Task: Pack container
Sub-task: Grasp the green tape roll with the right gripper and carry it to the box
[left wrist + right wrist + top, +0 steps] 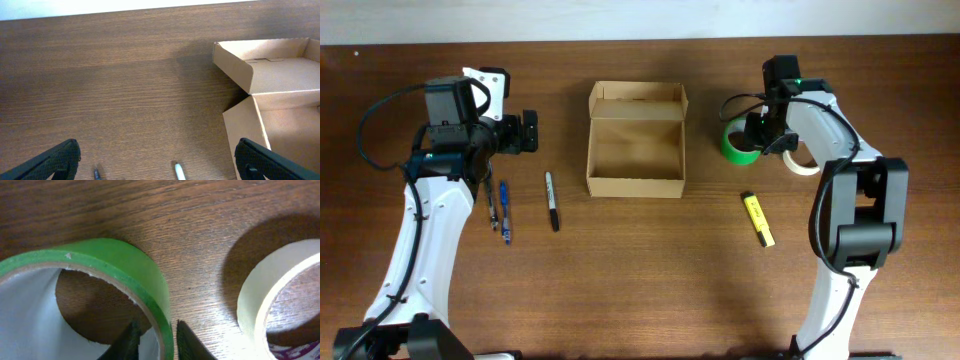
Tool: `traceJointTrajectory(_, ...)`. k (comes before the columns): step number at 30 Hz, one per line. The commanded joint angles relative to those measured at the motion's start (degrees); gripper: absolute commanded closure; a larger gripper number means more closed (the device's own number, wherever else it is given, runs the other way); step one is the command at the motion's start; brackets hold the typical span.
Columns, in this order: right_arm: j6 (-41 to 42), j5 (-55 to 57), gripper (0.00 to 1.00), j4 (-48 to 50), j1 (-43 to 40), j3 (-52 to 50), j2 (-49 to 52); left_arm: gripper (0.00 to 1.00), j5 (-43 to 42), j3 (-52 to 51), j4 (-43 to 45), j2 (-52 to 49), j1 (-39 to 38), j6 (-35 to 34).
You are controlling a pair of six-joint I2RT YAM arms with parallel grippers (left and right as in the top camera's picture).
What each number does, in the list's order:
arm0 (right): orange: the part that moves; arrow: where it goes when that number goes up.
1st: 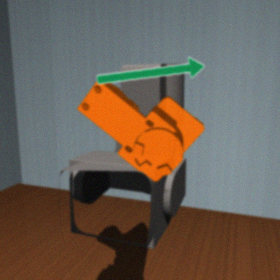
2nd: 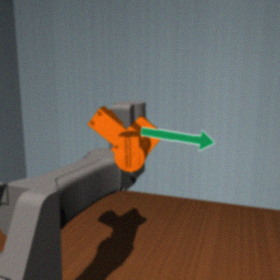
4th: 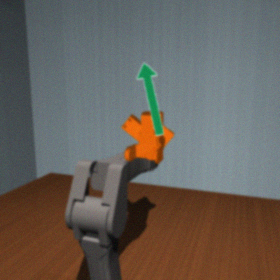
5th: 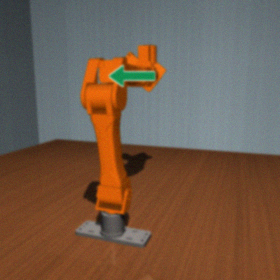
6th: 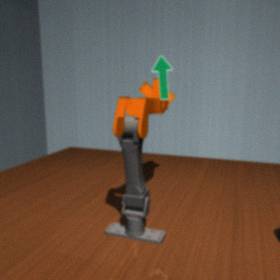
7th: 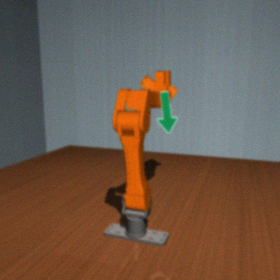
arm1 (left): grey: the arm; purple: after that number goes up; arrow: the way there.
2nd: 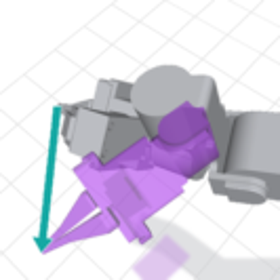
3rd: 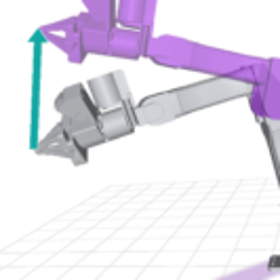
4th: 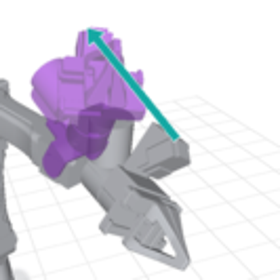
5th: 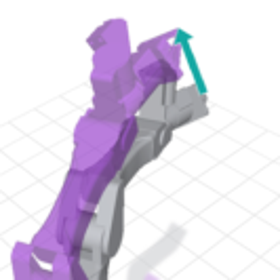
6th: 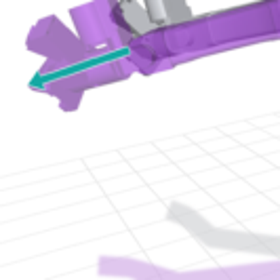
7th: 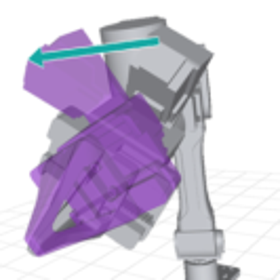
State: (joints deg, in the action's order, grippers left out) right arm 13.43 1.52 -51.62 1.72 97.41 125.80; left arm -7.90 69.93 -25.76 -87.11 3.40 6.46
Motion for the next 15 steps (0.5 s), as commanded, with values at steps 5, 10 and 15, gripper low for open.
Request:
traceJointTrajectory(5, 0.55, 0.63, 0.96, -0.09, 0.15, 1.2, 1.2, 0.01, 0.24, 0.83, -0.02, -0.33, 0.13, 0.96)
traceJointTrajectory(10, 0.52, -2.86, 0.96, -4.04, 0.2, 4.59, -0.66, 0.01, 0.24, 0.83, -0.02, -0.33, 0.13, 0.96)
traceJointTrajectory(15, 0.28, -4.76, 0.96, -10.75, 0.63, 12.48, -4.81, 0.01, 0.24, 0.83, -0.02, -0.33, 0.13, 0.96)
